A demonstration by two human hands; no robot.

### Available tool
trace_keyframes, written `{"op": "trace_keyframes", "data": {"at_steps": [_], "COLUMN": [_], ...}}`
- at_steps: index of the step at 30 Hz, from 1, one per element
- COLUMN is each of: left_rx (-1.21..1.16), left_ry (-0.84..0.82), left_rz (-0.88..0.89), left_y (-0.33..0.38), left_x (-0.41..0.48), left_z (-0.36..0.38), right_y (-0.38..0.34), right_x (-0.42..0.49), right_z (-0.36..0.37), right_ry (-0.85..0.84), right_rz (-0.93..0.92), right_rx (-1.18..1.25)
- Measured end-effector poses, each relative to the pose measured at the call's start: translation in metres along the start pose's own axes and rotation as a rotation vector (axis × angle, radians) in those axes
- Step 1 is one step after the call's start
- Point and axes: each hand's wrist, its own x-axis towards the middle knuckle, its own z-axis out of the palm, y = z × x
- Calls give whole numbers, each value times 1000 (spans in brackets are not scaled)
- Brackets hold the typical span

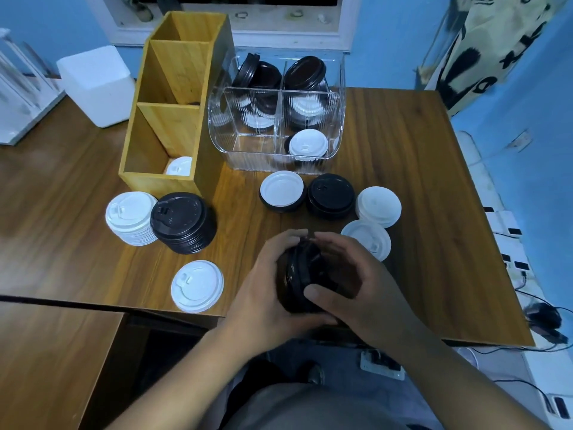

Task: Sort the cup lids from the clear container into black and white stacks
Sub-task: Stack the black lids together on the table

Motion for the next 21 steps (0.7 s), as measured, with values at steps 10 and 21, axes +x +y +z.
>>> {"op": "trace_keyframes", "data": {"at_steps": [10,21], "left_rx": [347,399], "left_ry": [-236,-211], "left_rz": [-117,-60], "left_y": [-35,-45], "left_x": [-3,3], "left_z": [-16,-8], "right_y": [13,18], "right_x": [11,25], "right_z": [-27,-9], "right_ry": [-220,-51], "right_rz": [-45,-154], "right_rx": [-619,-1128]}}
